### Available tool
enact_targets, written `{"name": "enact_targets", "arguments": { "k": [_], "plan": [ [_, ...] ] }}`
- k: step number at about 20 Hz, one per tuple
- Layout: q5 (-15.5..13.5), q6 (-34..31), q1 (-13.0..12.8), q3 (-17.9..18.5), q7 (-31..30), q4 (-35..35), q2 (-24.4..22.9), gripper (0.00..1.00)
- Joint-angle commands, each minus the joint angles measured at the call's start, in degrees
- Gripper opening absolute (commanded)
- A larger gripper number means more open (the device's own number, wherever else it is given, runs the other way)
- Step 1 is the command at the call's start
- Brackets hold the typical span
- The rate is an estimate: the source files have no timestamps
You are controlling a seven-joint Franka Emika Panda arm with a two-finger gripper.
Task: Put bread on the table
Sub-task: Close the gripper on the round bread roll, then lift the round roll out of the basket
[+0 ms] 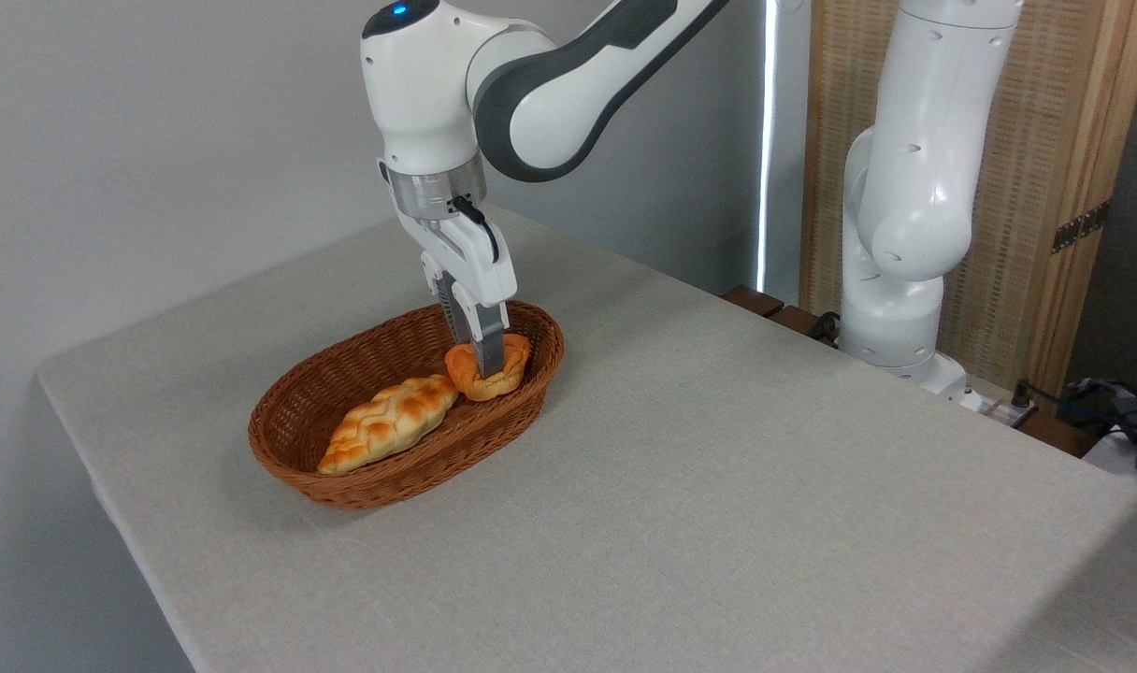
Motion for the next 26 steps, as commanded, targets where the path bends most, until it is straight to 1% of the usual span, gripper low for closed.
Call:
{"name": "enact_targets", "arguments": {
  "k": [1, 3, 6, 8, 10, 14, 15, 16, 18, 19, 24, 25, 26],
  "plan": [
    [-0.15, 1.61, -0.27, 0.97, 0.31, -0.75, -0.77, 0.42],
    [-0.24, 1.44, -0.09, 1.06, 0.31, -0.66, -1.13, 0.42],
    [-0.15, 0.91, 0.09, 1.15, 0.23, 0.04, -1.30, 0.38],
    [-0.15, -0.66, 0.17, 1.24, 0.14, 1.18, -1.57, 0.38],
    [-0.15, -3.82, 0.09, 2.98, 0.31, 3.28, -1.65, 0.38],
    [-0.24, -8.92, 0.18, 4.13, 0.66, 7.85, -1.65, 0.38],
    [-0.24, -10.07, 0.09, 5.53, 0.66, 9.17, -1.65, 0.38],
    [-0.32, -11.21, 0.09, 6.07, 0.66, 10.57, -1.65, 0.38],
    [0.11, -12.36, 0.17, 6.25, 0.66, 12.43, -1.65, 0.38],
    [0.20, -12.36, 0.18, 7.20, 0.75, 13.22, -1.65, 0.39],
    [0.20, -13.24, 0.18, 11.25, 7.42, 16.65, -1.30, 0.39],
    [0.38, -13.15, 0.18, 12.30, 9.87, 16.83, -1.04, 0.41],
    [1.34, -13.15, 0.26, 12.92, 12.24, 16.92, -0.78, 0.41]
  ]
}}
